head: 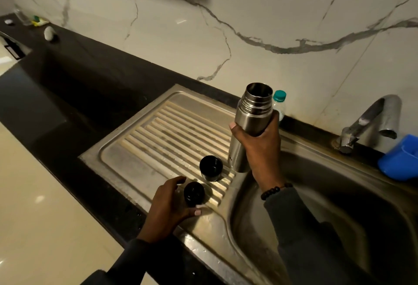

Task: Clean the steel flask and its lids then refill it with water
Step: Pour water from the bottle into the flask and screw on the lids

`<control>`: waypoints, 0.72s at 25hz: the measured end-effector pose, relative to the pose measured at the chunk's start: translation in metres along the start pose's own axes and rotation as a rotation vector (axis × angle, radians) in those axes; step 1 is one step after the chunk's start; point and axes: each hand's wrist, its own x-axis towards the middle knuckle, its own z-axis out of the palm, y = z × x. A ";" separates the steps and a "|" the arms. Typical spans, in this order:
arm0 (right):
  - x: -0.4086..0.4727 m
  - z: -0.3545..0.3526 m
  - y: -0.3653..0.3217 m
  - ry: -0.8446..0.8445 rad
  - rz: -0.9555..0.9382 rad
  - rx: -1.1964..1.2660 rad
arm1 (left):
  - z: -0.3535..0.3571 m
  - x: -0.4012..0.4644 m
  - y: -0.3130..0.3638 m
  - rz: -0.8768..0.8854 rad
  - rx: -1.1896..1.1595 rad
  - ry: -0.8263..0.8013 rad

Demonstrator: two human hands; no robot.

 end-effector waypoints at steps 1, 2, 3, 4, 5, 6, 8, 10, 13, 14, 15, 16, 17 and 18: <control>-0.006 -0.002 -0.004 -0.006 -0.014 0.002 | 0.001 0.001 0.001 0.004 0.024 0.004; -0.013 -0.005 -0.006 -0.016 -0.019 0.008 | 0.003 0.003 -0.001 0.006 0.029 0.009; -0.019 -0.006 -0.007 -0.027 -0.013 0.020 | 0.005 0.006 -0.002 0.007 0.041 0.004; -0.026 -0.008 -0.007 -0.035 0.000 0.033 | 0.007 0.008 -0.005 0.013 0.048 -0.006; -0.032 -0.010 -0.006 -0.043 0.015 0.042 | 0.008 0.010 -0.007 0.017 0.057 -0.011; -0.037 -0.012 -0.004 -0.051 0.034 0.047 | 0.010 0.011 -0.009 0.033 0.060 0.004; -0.046 -0.015 -0.002 -0.066 0.061 0.038 | 0.012 0.007 -0.006 0.042 0.005 0.059; -0.053 -0.019 0.000 -0.066 0.069 0.017 | 0.010 0.004 0.001 0.043 -0.117 0.123; -0.062 -0.029 0.000 -0.049 0.070 -0.020 | 0.004 0.004 0.026 0.047 -0.355 0.138; -0.066 -0.033 -0.001 -0.046 0.070 -0.032 | 0.001 0.005 0.038 0.062 -0.440 0.133; -0.069 -0.037 -0.002 -0.043 0.069 -0.043 | -0.002 0.005 0.051 0.069 -0.514 0.119; -0.073 -0.042 -0.003 -0.038 0.066 -0.058 | -0.005 0.006 0.065 0.081 -0.593 0.094; -0.076 -0.046 -0.004 -0.034 0.062 -0.074 | -0.008 0.006 0.078 0.085 -0.669 0.062; -0.079 -0.050 -0.004 -0.028 0.062 -0.091 | -0.012 0.006 0.090 0.089 -0.741 0.034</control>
